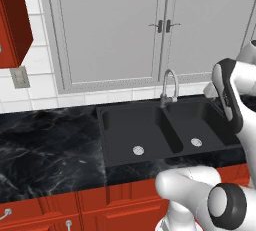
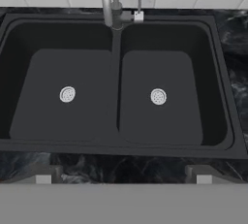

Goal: Soak the sponge with water for a few seconds and then drop it inside the sink.

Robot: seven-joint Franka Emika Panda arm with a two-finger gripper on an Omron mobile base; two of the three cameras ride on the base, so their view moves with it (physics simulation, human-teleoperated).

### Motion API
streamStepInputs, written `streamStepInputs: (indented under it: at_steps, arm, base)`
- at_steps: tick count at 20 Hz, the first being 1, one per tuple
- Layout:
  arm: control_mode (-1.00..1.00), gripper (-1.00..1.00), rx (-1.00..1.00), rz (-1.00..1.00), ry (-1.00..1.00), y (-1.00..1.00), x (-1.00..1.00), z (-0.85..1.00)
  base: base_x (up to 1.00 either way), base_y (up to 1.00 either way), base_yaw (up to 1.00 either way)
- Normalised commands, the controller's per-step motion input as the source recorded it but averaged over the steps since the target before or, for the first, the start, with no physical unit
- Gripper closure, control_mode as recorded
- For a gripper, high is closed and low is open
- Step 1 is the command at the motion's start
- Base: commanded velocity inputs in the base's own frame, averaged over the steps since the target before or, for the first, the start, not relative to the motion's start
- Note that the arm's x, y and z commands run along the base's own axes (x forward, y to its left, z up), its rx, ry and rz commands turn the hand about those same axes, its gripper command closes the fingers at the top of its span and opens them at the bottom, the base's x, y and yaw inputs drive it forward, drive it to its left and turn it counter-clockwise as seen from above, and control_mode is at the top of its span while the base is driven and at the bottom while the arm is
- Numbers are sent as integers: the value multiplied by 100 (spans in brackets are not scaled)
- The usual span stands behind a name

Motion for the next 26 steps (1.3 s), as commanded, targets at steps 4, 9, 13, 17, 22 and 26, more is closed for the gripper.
streamStepInputs:
  at_steps: [4,9,13,17,22,26]
  arm:
    - [-100,-100,0,0,0,-14,0,-4]
    - [-100,-100,0,-2,0,6,4,-6]
    - [-100,-100,0,-3,-12,4,18,-41]
    - [-100,-100,0,0,-21,0,20,-37]
    - [-100,-100,1,0,-17,0,15,-14]
    - [-100,-100,3,0,-6,-11,24,0]
  base:
    - [0,0,0]
    - [0,0,0]
    - [0,0,0]
    - [0,0,0]
    - [0,0,0]
    - [0,0,0]
